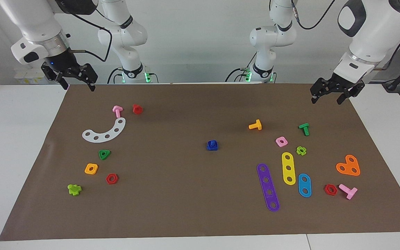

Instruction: Unscrew and place screws in storage area

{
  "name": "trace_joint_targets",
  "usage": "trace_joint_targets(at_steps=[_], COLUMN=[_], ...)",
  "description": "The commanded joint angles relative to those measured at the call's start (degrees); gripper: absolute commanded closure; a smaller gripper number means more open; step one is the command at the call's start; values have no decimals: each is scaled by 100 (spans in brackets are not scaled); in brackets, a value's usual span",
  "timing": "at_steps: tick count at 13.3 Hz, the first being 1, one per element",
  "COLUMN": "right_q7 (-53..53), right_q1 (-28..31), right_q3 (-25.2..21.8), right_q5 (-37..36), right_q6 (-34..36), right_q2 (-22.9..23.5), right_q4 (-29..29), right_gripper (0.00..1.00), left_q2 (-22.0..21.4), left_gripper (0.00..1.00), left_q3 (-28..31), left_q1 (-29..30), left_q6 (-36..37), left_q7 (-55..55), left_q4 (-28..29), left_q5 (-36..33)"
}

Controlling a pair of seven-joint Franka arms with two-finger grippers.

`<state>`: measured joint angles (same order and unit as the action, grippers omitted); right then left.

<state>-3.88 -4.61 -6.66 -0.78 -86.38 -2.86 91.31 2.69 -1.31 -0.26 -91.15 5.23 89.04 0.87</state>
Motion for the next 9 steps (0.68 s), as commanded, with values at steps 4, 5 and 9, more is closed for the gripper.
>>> trace_joint_targets(at_steps=[4,5,9], right_q7=[133,133,133], right_q1=[48,48,48], right_q3=[42,42,42], right_q5=[25,25,34], right_q6=[-19,-19,-19], right_q2=[-109,-109,-109], right_q4=[97,97,97], right_gripper=[0,0,0], left_q2=[-164,-216,-68], left_gripper=[0,0,1], left_q3=[52,43,8], left_q1=[-44,-53,-544], left_q6=[-52,-113,-499], left_q7=[92,57,-493], left_q4=[236,349,482], left_q5=[89,89,202])
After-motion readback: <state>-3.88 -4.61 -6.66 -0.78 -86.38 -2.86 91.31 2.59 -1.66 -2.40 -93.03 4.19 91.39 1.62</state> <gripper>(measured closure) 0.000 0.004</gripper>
